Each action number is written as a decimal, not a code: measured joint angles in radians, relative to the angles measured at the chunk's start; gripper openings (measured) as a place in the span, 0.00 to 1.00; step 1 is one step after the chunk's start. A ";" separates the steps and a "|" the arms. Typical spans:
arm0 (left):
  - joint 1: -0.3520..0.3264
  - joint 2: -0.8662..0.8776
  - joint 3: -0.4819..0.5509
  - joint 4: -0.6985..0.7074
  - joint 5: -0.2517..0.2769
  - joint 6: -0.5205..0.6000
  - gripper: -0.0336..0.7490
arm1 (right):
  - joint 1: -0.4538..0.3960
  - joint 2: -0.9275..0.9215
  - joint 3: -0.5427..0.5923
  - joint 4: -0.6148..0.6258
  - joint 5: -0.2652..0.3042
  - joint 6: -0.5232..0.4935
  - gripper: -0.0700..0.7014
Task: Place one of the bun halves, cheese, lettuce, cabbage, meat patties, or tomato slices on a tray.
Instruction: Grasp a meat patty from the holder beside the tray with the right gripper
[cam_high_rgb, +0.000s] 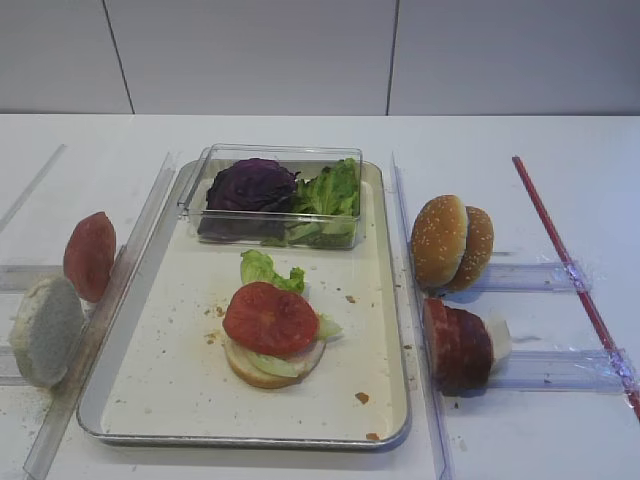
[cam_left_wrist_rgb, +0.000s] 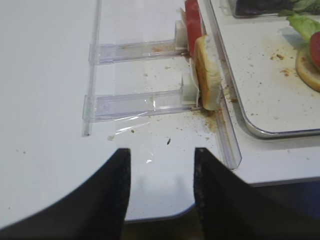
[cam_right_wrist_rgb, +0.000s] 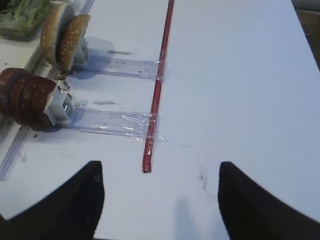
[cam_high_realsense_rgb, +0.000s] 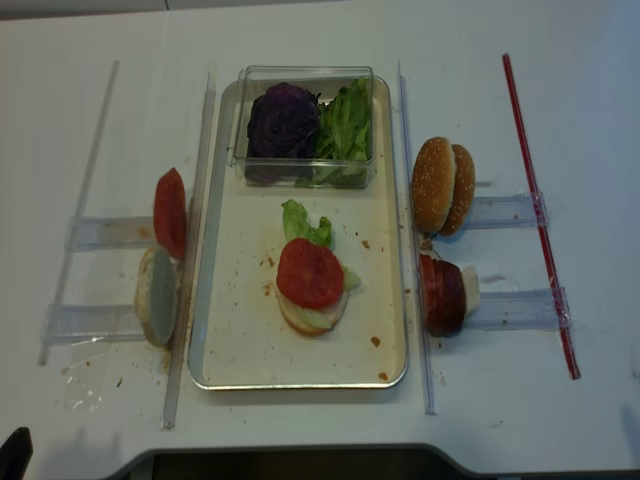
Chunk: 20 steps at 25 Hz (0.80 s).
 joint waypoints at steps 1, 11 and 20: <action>0.000 0.000 0.000 0.000 0.000 0.000 0.41 | 0.000 0.000 0.000 0.002 0.000 0.000 0.74; 0.000 0.000 0.000 0.000 0.000 0.000 0.41 | 0.000 0.005 0.000 0.021 0.002 0.032 0.71; 0.000 0.000 0.000 0.000 0.000 0.000 0.41 | 0.000 0.277 -0.155 0.102 0.072 0.102 0.67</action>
